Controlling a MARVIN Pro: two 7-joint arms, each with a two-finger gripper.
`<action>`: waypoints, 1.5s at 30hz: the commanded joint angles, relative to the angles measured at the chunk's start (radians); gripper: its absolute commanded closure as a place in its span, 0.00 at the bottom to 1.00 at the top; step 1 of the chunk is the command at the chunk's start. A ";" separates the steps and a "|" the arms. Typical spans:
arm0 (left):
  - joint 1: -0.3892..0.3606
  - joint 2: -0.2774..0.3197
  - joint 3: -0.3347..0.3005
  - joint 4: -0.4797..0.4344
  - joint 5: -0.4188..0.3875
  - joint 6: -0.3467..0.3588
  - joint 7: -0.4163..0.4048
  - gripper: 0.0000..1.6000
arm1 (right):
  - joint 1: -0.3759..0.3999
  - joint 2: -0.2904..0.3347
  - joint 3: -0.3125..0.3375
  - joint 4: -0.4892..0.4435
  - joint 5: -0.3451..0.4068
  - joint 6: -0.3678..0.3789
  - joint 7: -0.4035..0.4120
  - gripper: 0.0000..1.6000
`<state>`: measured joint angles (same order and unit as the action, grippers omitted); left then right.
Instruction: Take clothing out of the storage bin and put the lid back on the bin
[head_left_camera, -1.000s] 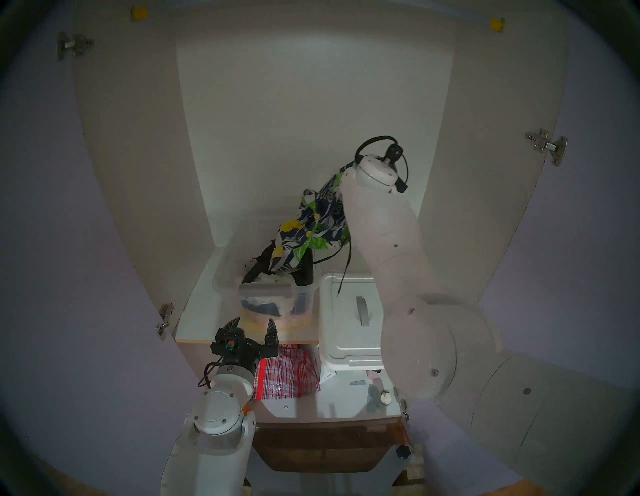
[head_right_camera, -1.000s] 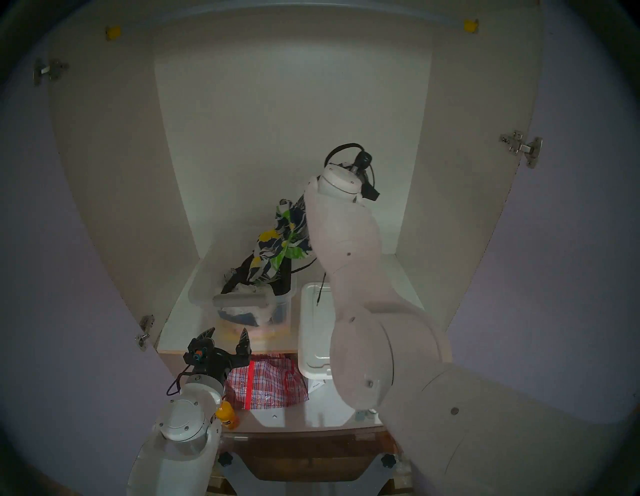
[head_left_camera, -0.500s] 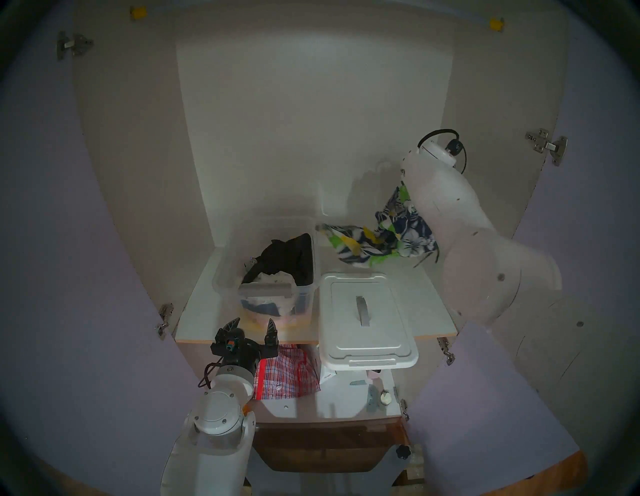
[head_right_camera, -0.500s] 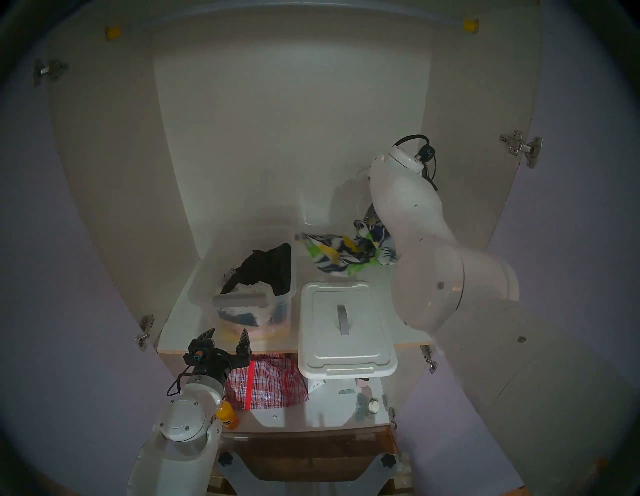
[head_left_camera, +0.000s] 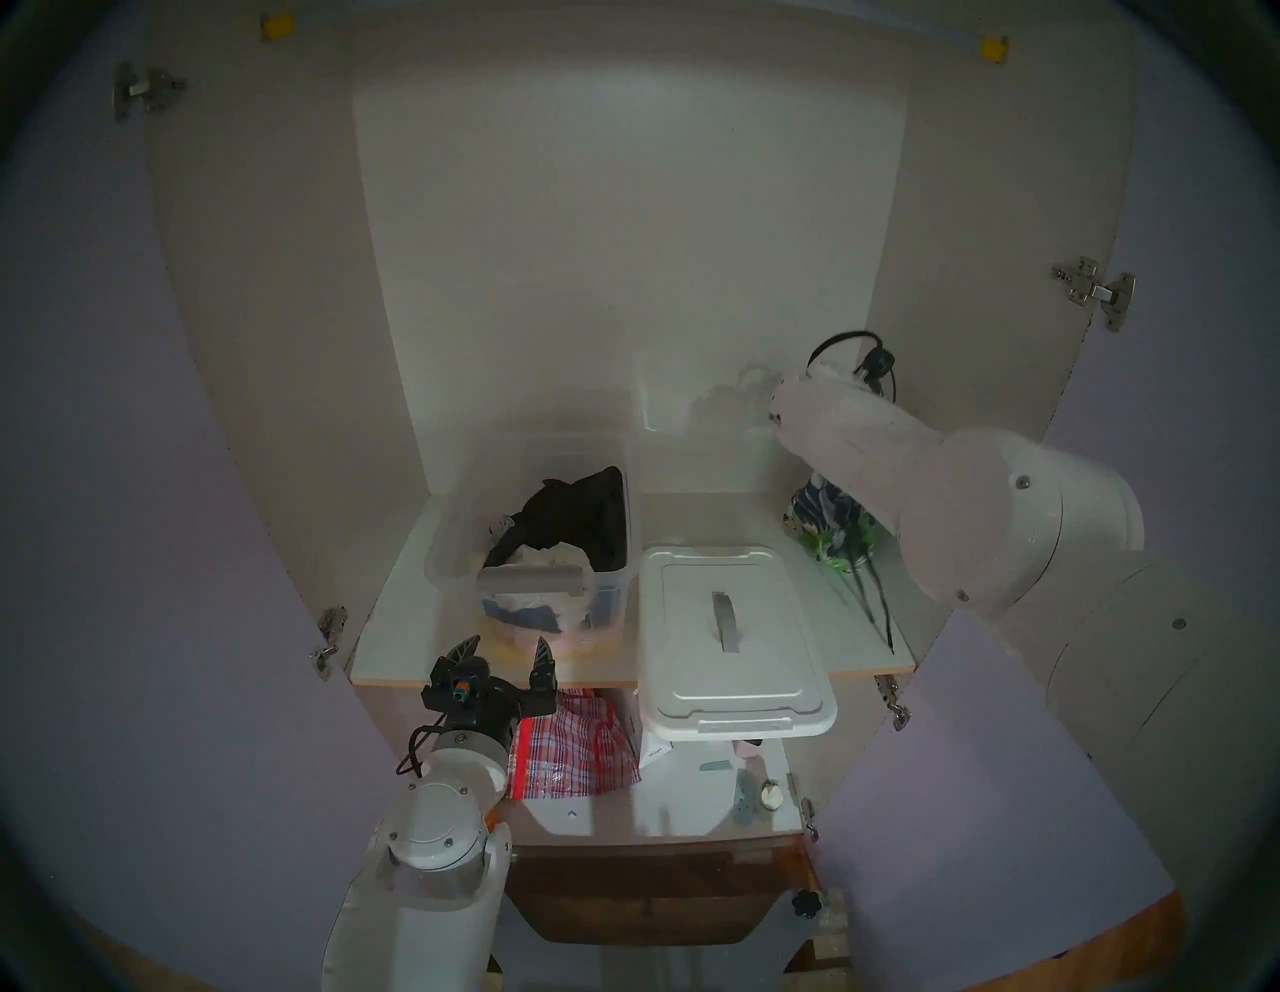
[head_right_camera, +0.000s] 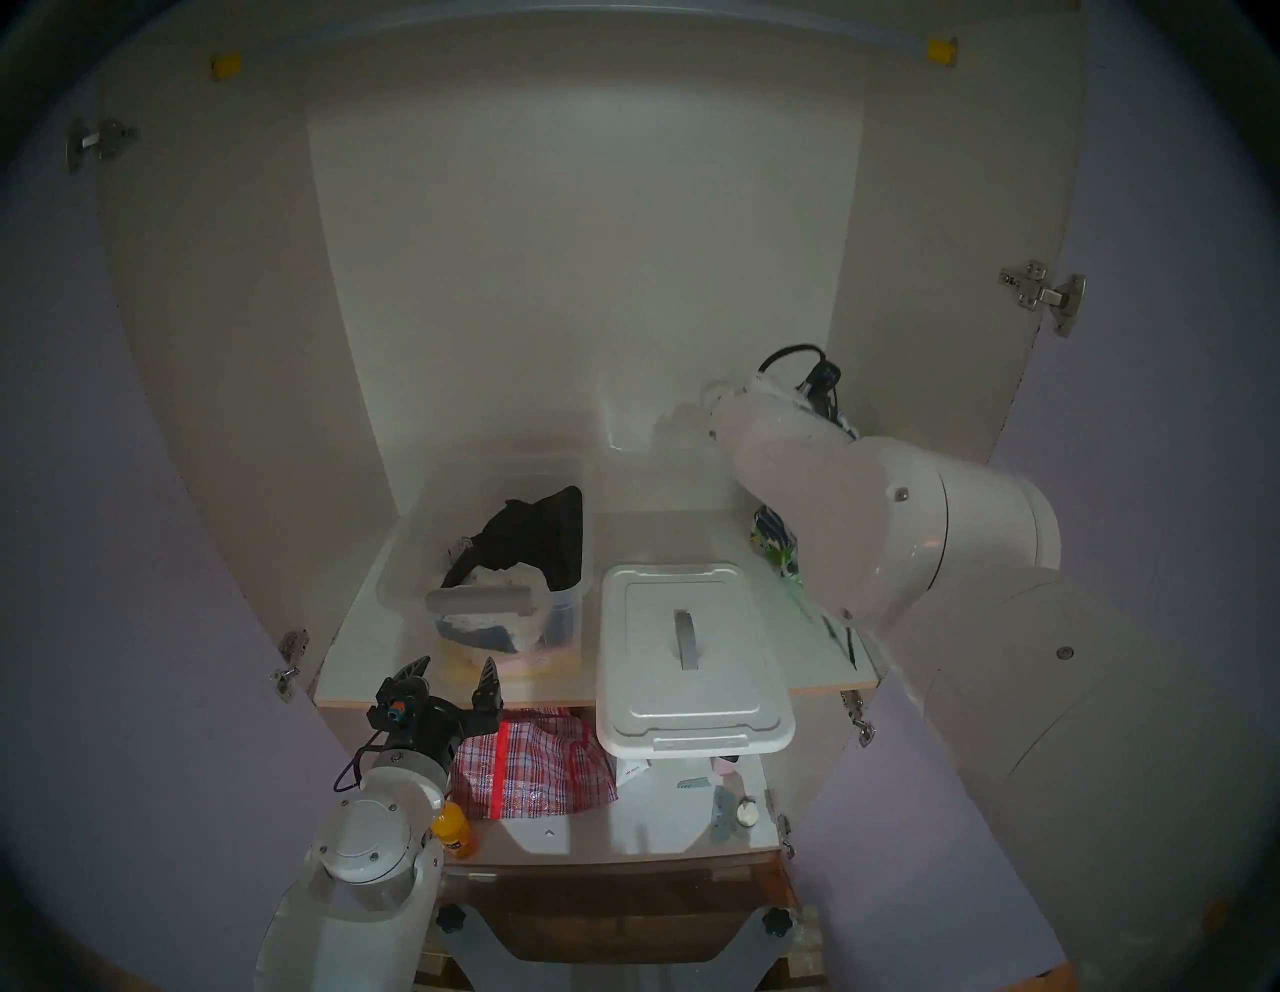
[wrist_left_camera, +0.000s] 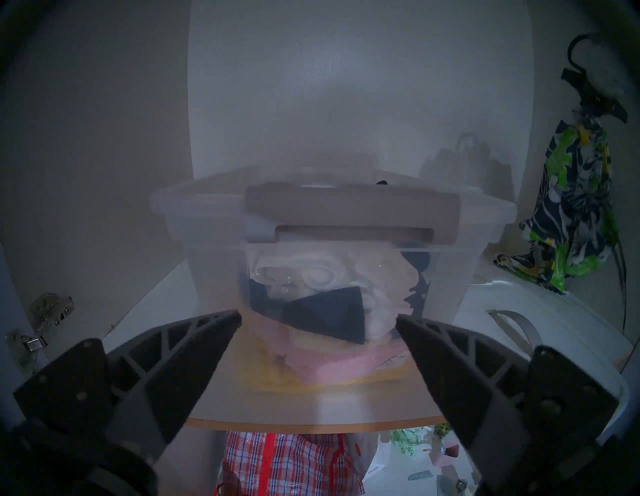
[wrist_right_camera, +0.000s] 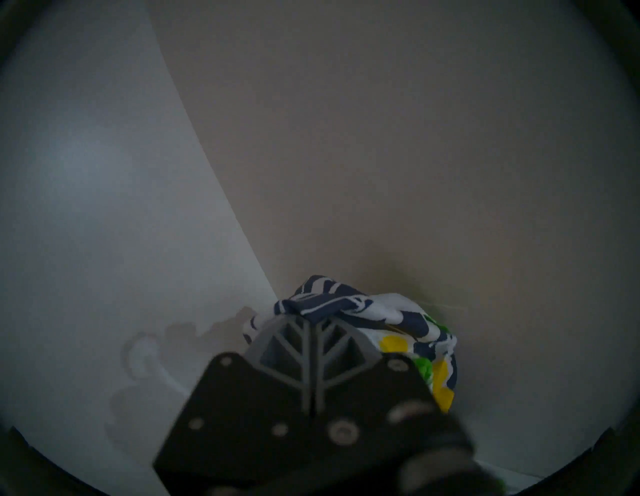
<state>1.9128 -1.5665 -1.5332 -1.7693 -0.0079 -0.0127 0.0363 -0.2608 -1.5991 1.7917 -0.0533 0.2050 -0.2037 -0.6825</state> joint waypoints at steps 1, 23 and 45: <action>-0.010 0.000 0.003 -0.025 -0.001 -0.007 -0.004 0.00 | 0.015 -0.005 0.073 -0.047 0.073 0.085 -0.106 1.00; -0.009 0.001 0.003 -0.026 -0.002 -0.007 -0.004 0.00 | -0.085 -0.057 -0.132 -0.047 -0.184 0.354 0.130 0.00; -0.008 0.002 0.004 -0.027 -0.003 -0.007 -0.004 0.00 | -0.234 0.062 -0.168 -0.047 -0.387 0.423 0.801 0.00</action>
<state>1.9132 -1.5649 -1.5321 -1.7695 -0.0085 -0.0127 0.0374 -0.5064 -1.5732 1.6254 -0.0821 -0.1819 0.1860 0.0656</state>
